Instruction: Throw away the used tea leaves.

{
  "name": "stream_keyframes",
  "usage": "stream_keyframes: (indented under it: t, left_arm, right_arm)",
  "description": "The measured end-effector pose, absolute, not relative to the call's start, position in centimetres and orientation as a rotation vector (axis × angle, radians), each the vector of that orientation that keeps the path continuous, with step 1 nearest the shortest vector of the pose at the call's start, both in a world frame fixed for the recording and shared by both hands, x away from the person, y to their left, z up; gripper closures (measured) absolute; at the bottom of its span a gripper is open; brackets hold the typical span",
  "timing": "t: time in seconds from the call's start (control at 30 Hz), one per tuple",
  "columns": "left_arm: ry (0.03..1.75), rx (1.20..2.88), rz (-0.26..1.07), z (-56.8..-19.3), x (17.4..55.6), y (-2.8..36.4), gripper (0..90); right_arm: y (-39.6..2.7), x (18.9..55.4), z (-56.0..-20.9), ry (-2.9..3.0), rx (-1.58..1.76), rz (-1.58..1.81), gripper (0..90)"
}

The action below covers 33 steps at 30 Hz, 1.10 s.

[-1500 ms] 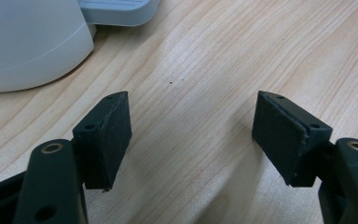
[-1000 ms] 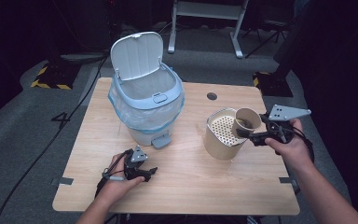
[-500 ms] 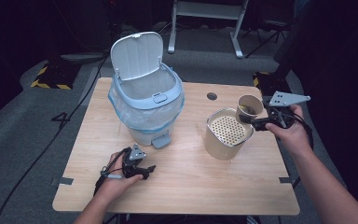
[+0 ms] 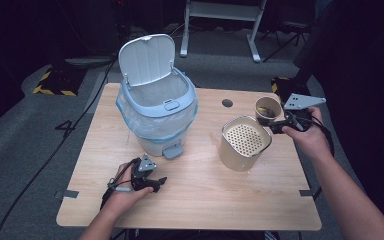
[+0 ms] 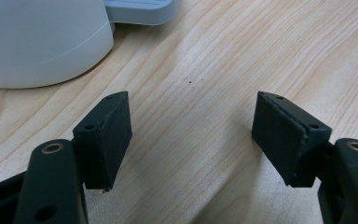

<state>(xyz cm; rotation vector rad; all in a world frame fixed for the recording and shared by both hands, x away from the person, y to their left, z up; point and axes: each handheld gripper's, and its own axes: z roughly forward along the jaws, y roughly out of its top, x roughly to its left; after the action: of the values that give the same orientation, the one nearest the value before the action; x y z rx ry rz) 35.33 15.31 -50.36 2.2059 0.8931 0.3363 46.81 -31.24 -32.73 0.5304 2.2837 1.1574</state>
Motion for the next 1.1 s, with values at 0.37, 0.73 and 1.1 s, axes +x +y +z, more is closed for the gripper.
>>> stream_keyframes:
  t: [0.37,0.73,1.1]
  left_arm:
    - [0.894,2.207,0.338,-50.4,35.3,15.3,28.7]
    - [0.894,2.208,0.336,-50.4,35.3,15.3,28.8]
    - [0.894,2.208,0.337,-50.3,35.3,15.3,28.7]
  right_arm:
    - [-30.1,45.8,-33.2,2.173,0.252,0.746,31.2]
    - [-28.1,44.7,-34.5,2.049,-0.088,0.319,31.7]
    - [-27.0,43.9,-35.6,1.827,-0.321,-0.018,32.1]
